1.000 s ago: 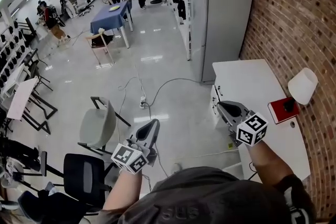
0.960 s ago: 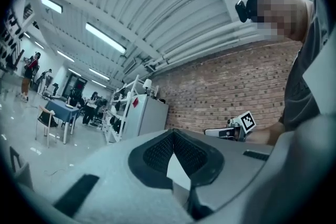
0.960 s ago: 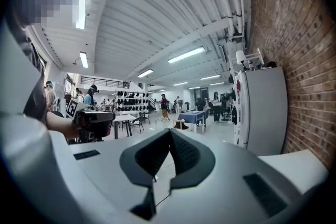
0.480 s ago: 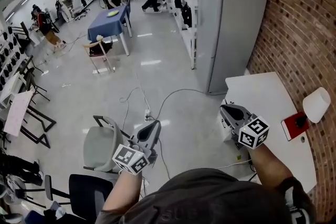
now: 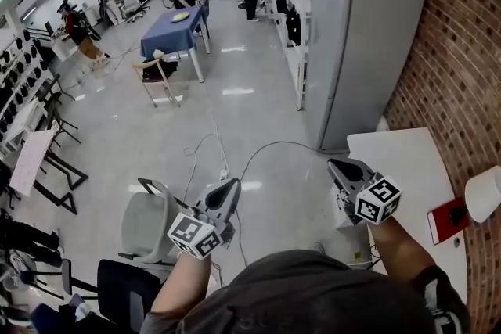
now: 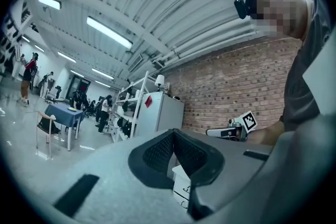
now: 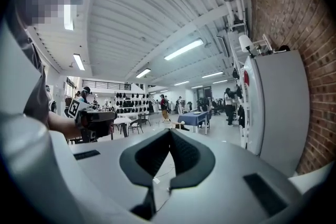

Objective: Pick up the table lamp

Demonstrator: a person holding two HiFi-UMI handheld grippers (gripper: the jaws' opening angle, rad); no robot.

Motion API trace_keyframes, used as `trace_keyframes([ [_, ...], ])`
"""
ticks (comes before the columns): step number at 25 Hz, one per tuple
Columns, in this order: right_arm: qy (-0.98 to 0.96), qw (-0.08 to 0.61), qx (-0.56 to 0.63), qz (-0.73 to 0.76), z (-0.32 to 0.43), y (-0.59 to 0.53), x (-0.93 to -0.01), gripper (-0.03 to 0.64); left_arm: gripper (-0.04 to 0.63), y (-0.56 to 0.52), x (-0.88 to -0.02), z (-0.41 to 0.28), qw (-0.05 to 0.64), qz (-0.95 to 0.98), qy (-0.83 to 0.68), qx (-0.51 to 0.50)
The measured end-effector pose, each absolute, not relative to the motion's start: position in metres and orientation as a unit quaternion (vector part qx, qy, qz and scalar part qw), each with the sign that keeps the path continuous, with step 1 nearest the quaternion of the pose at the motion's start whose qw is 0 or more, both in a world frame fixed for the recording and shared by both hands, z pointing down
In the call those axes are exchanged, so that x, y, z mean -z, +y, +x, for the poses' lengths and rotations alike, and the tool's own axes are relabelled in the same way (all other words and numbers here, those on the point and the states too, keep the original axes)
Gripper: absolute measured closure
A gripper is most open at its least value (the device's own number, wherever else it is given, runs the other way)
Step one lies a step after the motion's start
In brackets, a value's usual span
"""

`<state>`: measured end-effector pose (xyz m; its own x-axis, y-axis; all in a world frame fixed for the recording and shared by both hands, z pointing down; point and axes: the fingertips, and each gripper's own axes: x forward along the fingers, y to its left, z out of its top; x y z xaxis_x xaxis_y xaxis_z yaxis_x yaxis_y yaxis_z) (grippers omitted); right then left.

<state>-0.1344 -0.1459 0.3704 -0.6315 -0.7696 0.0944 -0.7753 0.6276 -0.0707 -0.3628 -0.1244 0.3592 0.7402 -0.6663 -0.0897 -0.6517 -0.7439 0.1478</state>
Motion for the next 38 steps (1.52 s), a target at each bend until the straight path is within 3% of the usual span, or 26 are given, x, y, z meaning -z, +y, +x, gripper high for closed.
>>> trace_keyframes([
  [13,-0.921,0.043,-0.043,0.386,-0.024,-0.291,-0.374,0.621,0.591,-0.258,-0.361,-0.254,0.07,0.9,-0.423,0.08],
  [24,-0.907,0.041,-0.047,0.417,-0.051,-0.335,-0.375,0.621,0.591,-0.321,-0.352,-0.285,0.055,0.918,-0.388,0.067],
  [38,-0.909,0.046,-0.037,0.412,-0.067,-0.341,-0.364,0.621,0.591,-0.32,-0.347,-0.297,0.045,0.919,-0.384,0.072],
])
